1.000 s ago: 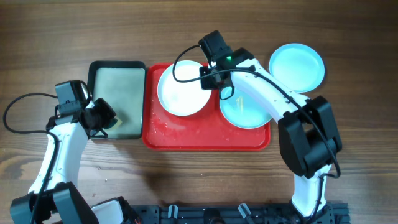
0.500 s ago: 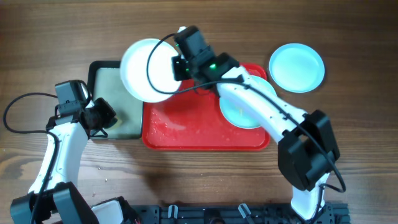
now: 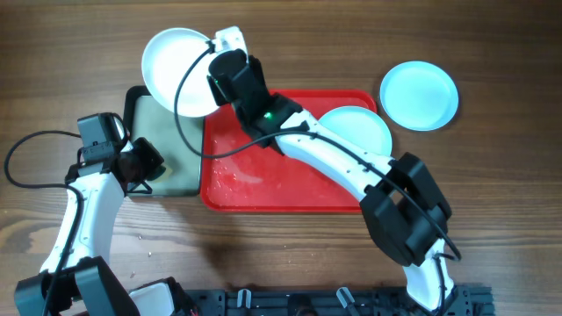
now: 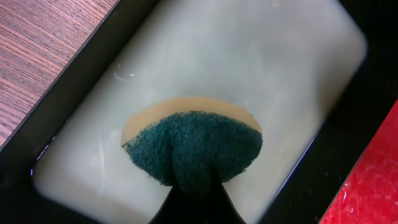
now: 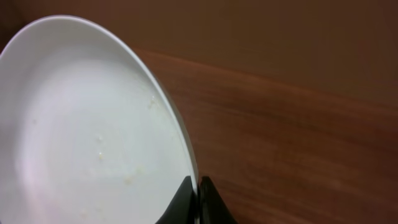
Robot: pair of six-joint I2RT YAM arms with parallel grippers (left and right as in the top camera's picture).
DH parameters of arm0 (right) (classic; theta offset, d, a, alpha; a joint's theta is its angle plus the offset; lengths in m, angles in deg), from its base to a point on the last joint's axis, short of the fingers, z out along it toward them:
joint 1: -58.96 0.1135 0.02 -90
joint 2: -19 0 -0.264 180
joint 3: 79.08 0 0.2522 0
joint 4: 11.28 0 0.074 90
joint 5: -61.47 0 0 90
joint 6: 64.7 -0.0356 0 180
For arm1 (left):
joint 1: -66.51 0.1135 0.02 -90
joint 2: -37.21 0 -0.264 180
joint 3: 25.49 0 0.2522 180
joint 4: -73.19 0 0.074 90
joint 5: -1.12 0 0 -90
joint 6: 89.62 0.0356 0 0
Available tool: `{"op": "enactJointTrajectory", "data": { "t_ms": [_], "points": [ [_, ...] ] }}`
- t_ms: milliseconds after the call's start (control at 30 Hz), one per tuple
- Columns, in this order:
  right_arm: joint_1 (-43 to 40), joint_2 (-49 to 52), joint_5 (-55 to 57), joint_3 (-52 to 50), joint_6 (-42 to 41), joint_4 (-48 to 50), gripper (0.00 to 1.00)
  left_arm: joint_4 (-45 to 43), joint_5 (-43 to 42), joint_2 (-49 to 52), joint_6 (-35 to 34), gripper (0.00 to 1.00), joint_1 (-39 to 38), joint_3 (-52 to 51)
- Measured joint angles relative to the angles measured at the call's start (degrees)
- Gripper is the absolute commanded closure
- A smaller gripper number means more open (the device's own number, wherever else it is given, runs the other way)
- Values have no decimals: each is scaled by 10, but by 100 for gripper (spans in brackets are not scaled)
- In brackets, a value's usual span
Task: Clean dirty plates on tray and stack at the side
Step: 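Swing the white plate left over the black tray with the right gripper, then hold the white plate upright over the black tray's left edge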
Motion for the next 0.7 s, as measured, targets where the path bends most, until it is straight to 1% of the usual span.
{"op": "enactJointTrajectory", "data": {
  "t_ms": [67, 133, 200, 333, 400, 500, 700],
  "points": [
    [14, 0, 19, 0, 70, 33, 96, 0, 0, 0, 0, 96, 0, 0],
    [40, 0, 34, 0, 185, 81, 96, 0, 0, 0, 0, 96, 0, 0],
    [61, 0, 42, 0, 271, 108, 96, 0, 0, 0, 0, 96, 0, 0],
    [84, 0, 72, 0, 387, 163, 96, 0, 0, 0, 0, 96, 0, 0],
    [85, 0, 93, 0, 423, 191, 96, 0, 0, 0, 0, 96, 0, 0],
    [85, 0, 112, 0, 460, 209, 96, 1, 0, 0, 0, 96, 0, 0],
    [85, 0, 116, 0, 473, 209, 96, 1, 0, 0, 0, 96, 0, 0]
  ]
}}
